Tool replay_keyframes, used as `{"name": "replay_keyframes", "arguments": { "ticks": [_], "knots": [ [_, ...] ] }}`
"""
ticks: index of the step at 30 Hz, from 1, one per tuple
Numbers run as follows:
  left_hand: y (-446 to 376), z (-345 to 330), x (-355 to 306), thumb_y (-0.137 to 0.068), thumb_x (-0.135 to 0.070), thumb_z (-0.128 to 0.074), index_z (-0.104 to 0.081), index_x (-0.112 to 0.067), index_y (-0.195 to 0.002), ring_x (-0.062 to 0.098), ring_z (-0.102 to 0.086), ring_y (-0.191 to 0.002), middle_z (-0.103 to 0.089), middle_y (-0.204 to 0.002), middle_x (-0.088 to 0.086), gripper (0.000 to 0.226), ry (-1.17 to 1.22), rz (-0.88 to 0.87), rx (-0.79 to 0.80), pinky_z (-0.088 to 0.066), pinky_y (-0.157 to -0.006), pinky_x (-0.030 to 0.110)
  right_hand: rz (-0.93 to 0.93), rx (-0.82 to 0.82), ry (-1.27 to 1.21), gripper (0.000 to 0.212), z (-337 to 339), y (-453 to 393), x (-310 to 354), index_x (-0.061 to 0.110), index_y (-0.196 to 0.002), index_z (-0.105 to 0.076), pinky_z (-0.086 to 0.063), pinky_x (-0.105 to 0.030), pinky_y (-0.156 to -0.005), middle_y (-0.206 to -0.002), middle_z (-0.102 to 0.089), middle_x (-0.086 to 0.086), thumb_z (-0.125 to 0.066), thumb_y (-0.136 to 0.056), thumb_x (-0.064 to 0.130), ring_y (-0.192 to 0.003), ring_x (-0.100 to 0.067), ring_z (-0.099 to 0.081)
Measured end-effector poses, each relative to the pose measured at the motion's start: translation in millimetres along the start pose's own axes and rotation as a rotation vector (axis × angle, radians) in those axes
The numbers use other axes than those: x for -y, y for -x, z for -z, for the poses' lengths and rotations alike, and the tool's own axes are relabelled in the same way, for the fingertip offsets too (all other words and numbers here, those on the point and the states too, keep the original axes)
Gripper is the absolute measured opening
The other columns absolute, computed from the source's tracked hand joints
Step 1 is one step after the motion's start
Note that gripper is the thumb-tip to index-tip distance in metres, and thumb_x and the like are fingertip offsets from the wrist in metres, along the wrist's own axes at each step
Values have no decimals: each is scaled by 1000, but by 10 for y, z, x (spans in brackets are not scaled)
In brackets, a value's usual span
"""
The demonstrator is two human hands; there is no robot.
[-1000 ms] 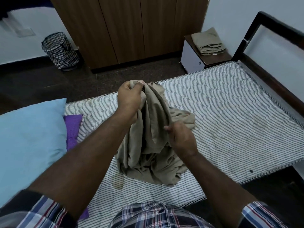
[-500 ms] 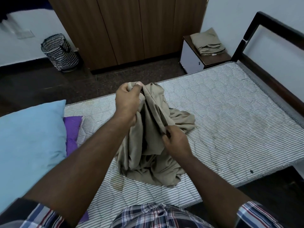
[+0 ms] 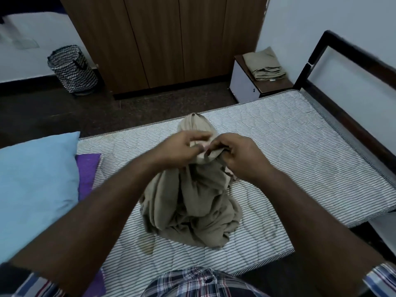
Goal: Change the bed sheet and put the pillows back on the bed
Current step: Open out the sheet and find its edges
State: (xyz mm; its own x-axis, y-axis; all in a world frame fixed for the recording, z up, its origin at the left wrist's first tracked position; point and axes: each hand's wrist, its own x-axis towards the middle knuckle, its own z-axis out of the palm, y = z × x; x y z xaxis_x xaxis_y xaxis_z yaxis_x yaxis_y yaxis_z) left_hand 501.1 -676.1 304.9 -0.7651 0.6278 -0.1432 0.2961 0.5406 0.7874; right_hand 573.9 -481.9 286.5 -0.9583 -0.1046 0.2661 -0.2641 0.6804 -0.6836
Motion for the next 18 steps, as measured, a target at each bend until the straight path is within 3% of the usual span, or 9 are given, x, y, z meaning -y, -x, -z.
{"name": "replay_keyframes", "arguments": {
  "ticks": [2, 3, 5, 8, 11, 15, 18],
  "knots": [
    [11, -105, -18, -103, -20, -54, -71, -19, -119, 23, -67, -98, -73, -110, 13, 24, 213, -6, 84, -50, -81, 35, -73, -9, -90, 22, 23, 2, 47, 18, -91, -70, -55, -24, -64, -85, -71, 8, -69, -81, -2, -71, -4, -67],
    [28, -114, 11, -103, -18, -55, -74, -17, -111, 25, -62, -81, -70, -94, 18, 21, 311, 16, 84, -47, -68, 34, -102, -15, -127, 21, 33, 21, 56, 18, -90, -70, -54, -23, -62, -81, -70, 11, -70, -81, -1, -67, -3, -67],
    [52, -132, 69, -101, -15, -59, -74, -14, -104, 17, -51, -66, -62, -75, 9, 16, 395, 52, 73, -40, -55, 23, -148, -15, -152, 24, 35, 70, 62, 22, -89, -71, -54, -23, -62, -74, -69, 17, -71, -81, 0, -65, -3, -67],
    [47, -210, 96, -97, -13, -64, -73, -5, -104, 10, -46, -55, -57, -73, 9, 14, 482, 80, 64, -36, -48, 19, -218, -29, -181, 25, -1, 122, 66, 26, -89, -72, -59, -39, -59, -71, -70, 18, -69, -81, 3, -61, -12, -69],
    [56, -259, 112, -97, -13, -65, -71, -5, -100, 6, -42, -48, -55, -68, 6, 11, 534, 112, 58, -33, -44, 18, -249, -53, -205, 21, -23, 146, 54, 30, -88, -74, -58, -44, -59, -70, -71, 13, -72, -81, 10, -59, -15, -69],
    [67, -302, 133, -97, -9, -64, -67, -3, -99, 0, -47, -47, -59, -61, -6, 7, 554, 126, 48, -34, -44, 16, -226, -47, -229, 25, -45, 160, 56, 29, -87, -75, -55, -28, -64, -73, -71, 17, -73, -80, 5, -69, -5, -68],
    [42, -313, 135, -94, -13, -68, -66, -7, -89, 8, -46, -48, -57, -65, 5, 8, 560, 157, -51, -35, -45, 18, -147, -146, -236, 28, -62, 166, 48, 30, -88, -74, -52, -22, -81, -99, -70, 15, -72, -76, 5, -97, -3, -66]
  ]
}}
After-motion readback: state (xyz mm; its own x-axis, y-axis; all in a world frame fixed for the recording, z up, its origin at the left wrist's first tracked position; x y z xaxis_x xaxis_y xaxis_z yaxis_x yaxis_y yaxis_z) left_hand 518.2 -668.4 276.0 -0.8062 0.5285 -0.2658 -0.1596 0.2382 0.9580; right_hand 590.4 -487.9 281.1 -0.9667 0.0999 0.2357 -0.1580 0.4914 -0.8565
